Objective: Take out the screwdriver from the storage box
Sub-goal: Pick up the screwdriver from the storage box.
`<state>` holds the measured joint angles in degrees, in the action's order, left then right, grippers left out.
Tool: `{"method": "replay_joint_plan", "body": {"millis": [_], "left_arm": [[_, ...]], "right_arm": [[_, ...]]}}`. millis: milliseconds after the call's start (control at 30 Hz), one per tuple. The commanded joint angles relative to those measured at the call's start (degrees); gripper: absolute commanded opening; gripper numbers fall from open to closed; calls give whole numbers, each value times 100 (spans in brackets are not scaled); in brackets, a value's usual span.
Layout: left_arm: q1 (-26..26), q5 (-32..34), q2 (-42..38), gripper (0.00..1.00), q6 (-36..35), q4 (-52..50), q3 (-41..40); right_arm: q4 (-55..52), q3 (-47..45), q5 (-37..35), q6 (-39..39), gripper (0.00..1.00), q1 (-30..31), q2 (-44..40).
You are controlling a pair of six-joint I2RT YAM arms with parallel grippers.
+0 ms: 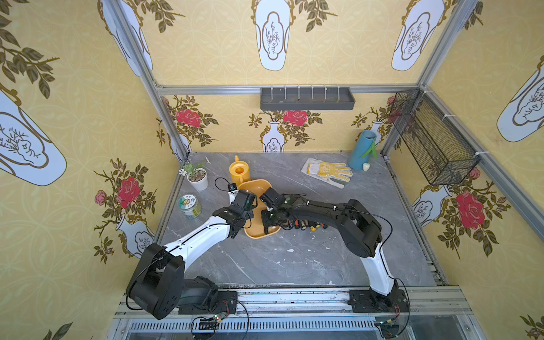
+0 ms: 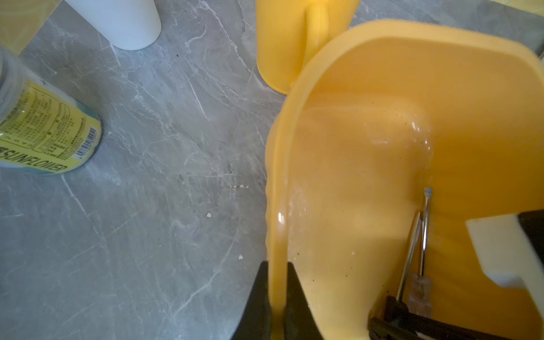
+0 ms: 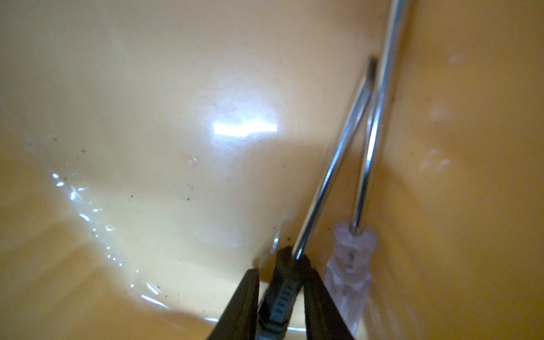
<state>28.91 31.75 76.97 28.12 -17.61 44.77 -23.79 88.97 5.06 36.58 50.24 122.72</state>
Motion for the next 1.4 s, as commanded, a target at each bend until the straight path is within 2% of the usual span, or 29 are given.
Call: {"method": "replay_joint_plan", "body": {"millis": [0,167,533,1367], "left_arm": [[1,61,24,0,-46,-12,-4],[-4,77,19,0,-96,-14,1],[-8,127,178,0,-210,41,36],[-37,69,322,0,-103,87,-56]], "right_arm": [[-24,-63,-234,154,26,-2,118],[74,-42,-74,234,23,10,213],[338,-194,107,122,0,20,1],[805,-653,-82,-293,0,-56,-1086]]}}
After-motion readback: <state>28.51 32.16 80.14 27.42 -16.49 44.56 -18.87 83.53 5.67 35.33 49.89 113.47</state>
